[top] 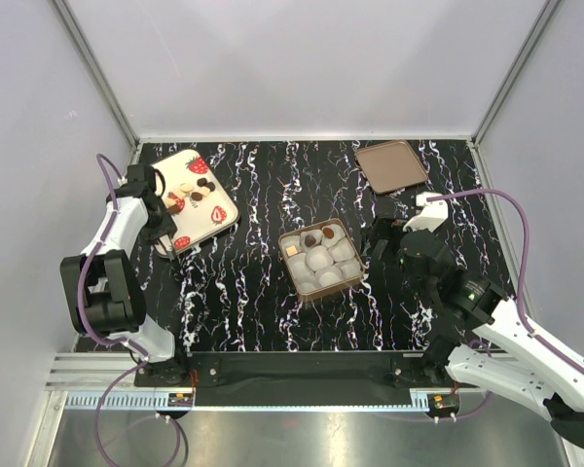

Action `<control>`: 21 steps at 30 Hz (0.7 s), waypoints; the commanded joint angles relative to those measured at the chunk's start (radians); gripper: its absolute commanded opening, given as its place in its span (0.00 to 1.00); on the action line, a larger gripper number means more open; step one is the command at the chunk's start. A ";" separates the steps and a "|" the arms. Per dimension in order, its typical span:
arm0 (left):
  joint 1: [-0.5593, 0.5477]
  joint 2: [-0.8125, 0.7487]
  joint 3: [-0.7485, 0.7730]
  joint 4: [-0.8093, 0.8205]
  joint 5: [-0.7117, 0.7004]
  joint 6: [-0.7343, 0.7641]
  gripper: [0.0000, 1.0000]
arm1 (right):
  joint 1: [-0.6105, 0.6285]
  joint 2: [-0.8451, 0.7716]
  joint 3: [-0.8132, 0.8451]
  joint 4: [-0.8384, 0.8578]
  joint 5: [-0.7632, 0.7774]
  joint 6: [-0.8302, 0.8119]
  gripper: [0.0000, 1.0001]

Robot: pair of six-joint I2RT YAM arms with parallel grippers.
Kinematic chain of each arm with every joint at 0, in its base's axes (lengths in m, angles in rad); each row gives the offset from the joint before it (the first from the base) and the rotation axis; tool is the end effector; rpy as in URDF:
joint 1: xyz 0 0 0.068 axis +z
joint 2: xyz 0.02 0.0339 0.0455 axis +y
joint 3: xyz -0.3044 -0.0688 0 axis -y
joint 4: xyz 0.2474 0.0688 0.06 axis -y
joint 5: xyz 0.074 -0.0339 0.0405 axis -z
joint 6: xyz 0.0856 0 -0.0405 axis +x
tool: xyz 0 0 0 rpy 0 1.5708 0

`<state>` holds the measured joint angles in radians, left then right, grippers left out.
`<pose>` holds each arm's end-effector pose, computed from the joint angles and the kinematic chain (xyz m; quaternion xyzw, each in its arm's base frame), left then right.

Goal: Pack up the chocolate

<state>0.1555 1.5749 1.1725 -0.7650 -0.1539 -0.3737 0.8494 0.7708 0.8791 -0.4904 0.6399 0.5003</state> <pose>0.3286 0.0648 0.2304 -0.2703 0.9388 0.0531 0.2068 0.1530 0.0965 0.3588 0.0369 0.8051 0.1286 0.5778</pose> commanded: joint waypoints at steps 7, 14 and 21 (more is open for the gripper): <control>-0.005 -0.075 0.079 -0.033 0.025 0.032 0.36 | -0.006 0.013 0.032 0.029 0.035 -0.006 1.00; -0.034 -0.141 0.141 -0.088 0.014 0.044 0.34 | -0.006 0.016 0.049 0.015 0.030 0.012 1.00; -0.279 -0.176 0.228 -0.158 -0.049 0.026 0.33 | -0.006 0.021 0.063 -0.030 0.061 0.018 1.00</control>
<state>-0.0135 1.4471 1.3373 -0.8989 -0.1822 -0.3477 0.8494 0.7929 0.8974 -0.5060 0.6464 0.5060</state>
